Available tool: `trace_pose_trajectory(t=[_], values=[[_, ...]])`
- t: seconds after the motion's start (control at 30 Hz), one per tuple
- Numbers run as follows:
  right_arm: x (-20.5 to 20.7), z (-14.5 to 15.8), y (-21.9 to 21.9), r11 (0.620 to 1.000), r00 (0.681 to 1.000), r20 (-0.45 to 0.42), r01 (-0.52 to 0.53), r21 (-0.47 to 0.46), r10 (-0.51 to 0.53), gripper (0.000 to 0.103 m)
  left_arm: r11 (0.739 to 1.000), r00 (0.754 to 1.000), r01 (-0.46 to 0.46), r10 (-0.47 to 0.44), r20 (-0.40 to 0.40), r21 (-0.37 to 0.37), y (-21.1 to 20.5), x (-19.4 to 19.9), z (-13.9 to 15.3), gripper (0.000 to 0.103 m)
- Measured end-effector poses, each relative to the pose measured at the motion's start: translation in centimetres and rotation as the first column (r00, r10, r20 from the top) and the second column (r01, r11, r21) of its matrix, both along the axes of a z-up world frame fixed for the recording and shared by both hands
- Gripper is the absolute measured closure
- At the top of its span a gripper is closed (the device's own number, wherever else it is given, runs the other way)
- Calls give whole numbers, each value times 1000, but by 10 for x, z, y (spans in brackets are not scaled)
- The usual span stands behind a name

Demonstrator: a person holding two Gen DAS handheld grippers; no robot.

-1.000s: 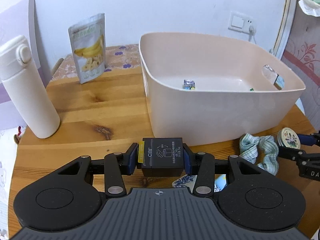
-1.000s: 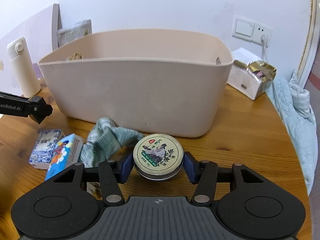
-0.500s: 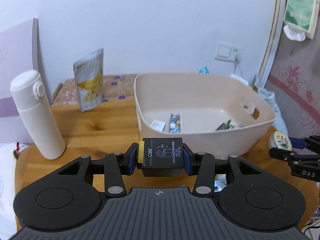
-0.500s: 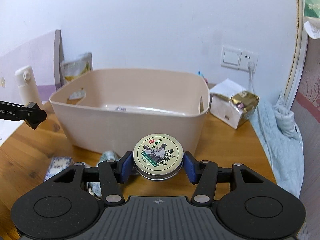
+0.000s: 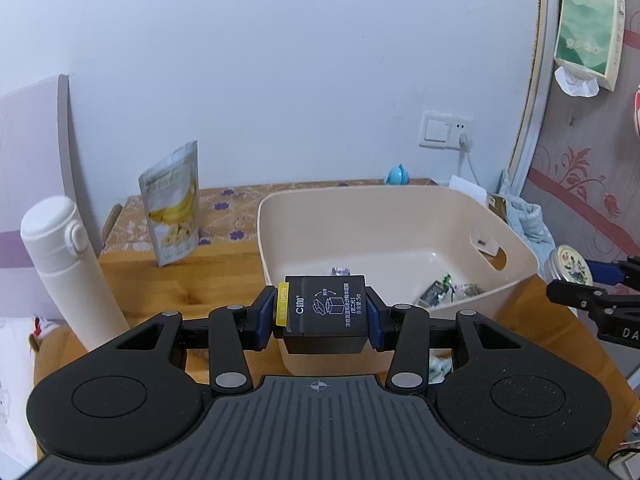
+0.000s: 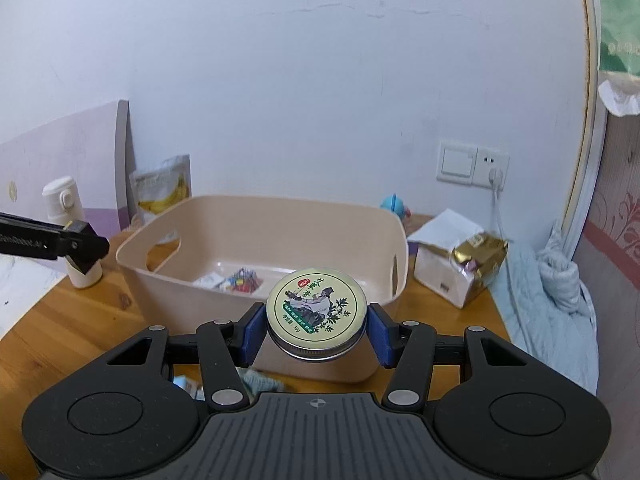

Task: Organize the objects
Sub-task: 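Lift the black box and round tin toward the basket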

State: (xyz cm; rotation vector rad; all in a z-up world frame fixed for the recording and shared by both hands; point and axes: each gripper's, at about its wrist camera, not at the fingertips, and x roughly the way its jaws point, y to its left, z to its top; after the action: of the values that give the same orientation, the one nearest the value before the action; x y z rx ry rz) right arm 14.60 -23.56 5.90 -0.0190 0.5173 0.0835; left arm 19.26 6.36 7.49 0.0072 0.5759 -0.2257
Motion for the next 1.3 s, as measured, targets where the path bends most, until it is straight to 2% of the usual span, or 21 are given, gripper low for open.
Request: trace_pose_trajectory(t=[0.37, 0.6, 0.9, 1.07, 1.3], values=[[22, 26, -1, 1000, 996, 86, 4, 9, -5, 52, 1000, 999, 11, -11, 49, -13, -17, 31, 19, 57], [46, 30, -5, 999, 995, 102, 2, 40, -6, 52, 1000, 999, 22, -23, 46, 17, -36, 62, 20, 57], [81, 27, -2, 1000, 997, 77, -17, -2, 17, 52, 998, 999, 36, -34, -38, 51, -58, 106, -6, 57], [103, 18, -3, 999, 999, 18, -48, 6, 47, 52, 997, 996, 40, -35, -82, 69, -65, 121, -20, 57], [124, 2, 8, 995, 995, -58, -85, -54, 82, 52, 993, 985, 55, -36, -170, 109, -69, 137, -40, 57]])
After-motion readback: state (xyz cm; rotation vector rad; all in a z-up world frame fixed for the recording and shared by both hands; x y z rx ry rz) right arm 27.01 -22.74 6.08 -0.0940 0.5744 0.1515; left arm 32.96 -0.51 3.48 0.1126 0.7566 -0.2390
